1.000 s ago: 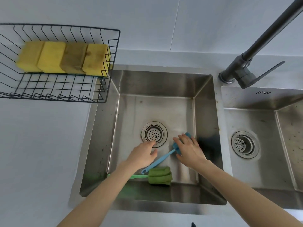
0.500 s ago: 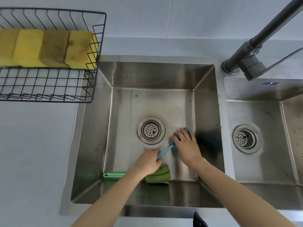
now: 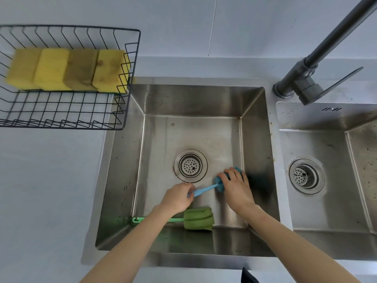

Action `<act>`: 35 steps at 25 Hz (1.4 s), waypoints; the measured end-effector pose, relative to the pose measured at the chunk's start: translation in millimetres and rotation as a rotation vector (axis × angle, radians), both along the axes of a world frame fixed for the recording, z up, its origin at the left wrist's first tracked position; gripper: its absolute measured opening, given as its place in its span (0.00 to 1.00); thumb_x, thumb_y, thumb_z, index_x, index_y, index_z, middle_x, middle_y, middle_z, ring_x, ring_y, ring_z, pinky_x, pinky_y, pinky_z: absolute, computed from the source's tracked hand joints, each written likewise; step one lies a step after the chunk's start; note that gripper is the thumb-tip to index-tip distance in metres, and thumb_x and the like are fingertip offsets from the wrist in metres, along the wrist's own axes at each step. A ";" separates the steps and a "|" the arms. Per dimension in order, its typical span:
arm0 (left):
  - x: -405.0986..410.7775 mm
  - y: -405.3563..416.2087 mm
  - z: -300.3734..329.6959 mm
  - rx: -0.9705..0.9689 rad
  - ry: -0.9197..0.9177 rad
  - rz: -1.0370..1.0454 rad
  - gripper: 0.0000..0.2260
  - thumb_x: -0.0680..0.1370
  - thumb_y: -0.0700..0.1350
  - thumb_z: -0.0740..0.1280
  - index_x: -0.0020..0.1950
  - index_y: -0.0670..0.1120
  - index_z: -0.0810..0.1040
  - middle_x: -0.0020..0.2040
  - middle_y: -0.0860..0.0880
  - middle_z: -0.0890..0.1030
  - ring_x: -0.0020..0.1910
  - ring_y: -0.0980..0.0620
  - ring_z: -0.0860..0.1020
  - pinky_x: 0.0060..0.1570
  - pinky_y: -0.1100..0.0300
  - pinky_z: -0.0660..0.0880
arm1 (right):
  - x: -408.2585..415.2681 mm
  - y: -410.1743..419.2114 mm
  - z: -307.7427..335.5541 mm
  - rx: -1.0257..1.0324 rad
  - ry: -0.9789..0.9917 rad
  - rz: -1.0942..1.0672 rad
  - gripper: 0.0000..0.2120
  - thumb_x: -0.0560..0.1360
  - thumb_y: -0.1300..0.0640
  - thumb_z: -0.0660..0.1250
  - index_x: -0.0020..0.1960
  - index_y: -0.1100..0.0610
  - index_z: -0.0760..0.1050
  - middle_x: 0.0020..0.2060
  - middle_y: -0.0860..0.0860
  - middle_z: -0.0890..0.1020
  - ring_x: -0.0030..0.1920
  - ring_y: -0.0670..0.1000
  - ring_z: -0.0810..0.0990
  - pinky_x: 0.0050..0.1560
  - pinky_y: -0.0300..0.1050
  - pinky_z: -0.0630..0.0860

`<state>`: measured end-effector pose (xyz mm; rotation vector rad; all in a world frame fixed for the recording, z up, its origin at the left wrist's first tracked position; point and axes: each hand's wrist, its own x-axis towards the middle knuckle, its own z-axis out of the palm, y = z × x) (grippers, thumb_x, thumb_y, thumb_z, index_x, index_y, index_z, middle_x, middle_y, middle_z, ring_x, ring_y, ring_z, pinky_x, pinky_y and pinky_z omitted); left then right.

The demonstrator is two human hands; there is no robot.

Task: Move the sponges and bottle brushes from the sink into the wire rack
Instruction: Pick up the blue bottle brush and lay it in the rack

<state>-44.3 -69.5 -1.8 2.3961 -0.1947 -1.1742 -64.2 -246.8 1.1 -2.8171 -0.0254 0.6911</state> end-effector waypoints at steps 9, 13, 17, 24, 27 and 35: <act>5.9 30.8 35.8 -0.154 -0.103 0.135 0.09 0.73 0.46 0.68 0.51 0.44 0.81 0.46 0.51 0.80 0.46 0.54 0.76 0.53 0.56 0.75 | -18.7 5.2 19.1 0.104 -0.104 -0.074 0.21 0.75 0.62 0.61 0.67 0.52 0.66 0.66 0.51 0.71 0.67 0.53 0.67 0.70 0.46 0.61; 7.4 37.4 66.5 -0.223 -0.192 0.132 0.09 0.72 0.44 0.68 0.50 0.44 0.81 0.43 0.53 0.78 0.42 0.57 0.74 0.46 0.65 0.69 | -23.0 13.3 34.3 0.125 -0.138 -0.021 0.20 0.74 0.58 0.64 0.66 0.54 0.67 0.64 0.52 0.72 0.64 0.54 0.69 0.68 0.47 0.64; 7.5 45.5 90.4 -0.255 -0.275 0.153 0.08 0.72 0.44 0.69 0.49 0.45 0.82 0.41 0.53 0.79 0.40 0.57 0.75 0.40 0.69 0.67 | -21.9 27.5 49.0 0.150 -0.288 0.111 0.17 0.67 0.58 0.72 0.56 0.57 0.78 0.52 0.55 0.82 0.53 0.58 0.80 0.57 0.54 0.76; 6.9 55.6 131.3 -0.373 -0.336 0.186 0.05 0.74 0.43 0.67 0.45 0.46 0.82 0.30 0.57 0.77 0.25 0.64 0.75 0.32 0.75 0.72 | -14.4 52.6 88.7 0.217 -0.388 0.098 0.07 0.72 0.58 0.68 0.50 0.57 0.80 0.43 0.54 0.84 0.46 0.58 0.80 0.45 0.51 0.76; 6.5 60.9 150.5 -0.518 -0.353 0.313 0.04 0.73 0.42 0.68 0.46 0.46 0.82 0.35 0.58 0.80 0.28 0.65 0.78 0.36 0.73 0.76 | -10.8 54.4 103.8 0.253 -0.343 0.005 0.10 0.76 0.54 0.63 0.55 0.55 0.77 0.50 0.50 0.82 0.53 0.54 0.77 0.49 0.48 0.73; 3.0 73.4 163.1 -0.565 -0.421 0.333 0.18 0.72 0.44 0.70 0.61 0.48 0.74 0.55 0.54 0.77 0.46 0.67 0.76 0.45 0.80 0.70 | 2.8 72.2 143.0 0.580 -0.317 -0.283 0.06 0.74 0.58 0.66 0.49 0.58 0.79 0.39 0.48 0.80 0.44 0.50 0.80 0.51 0.46 0.78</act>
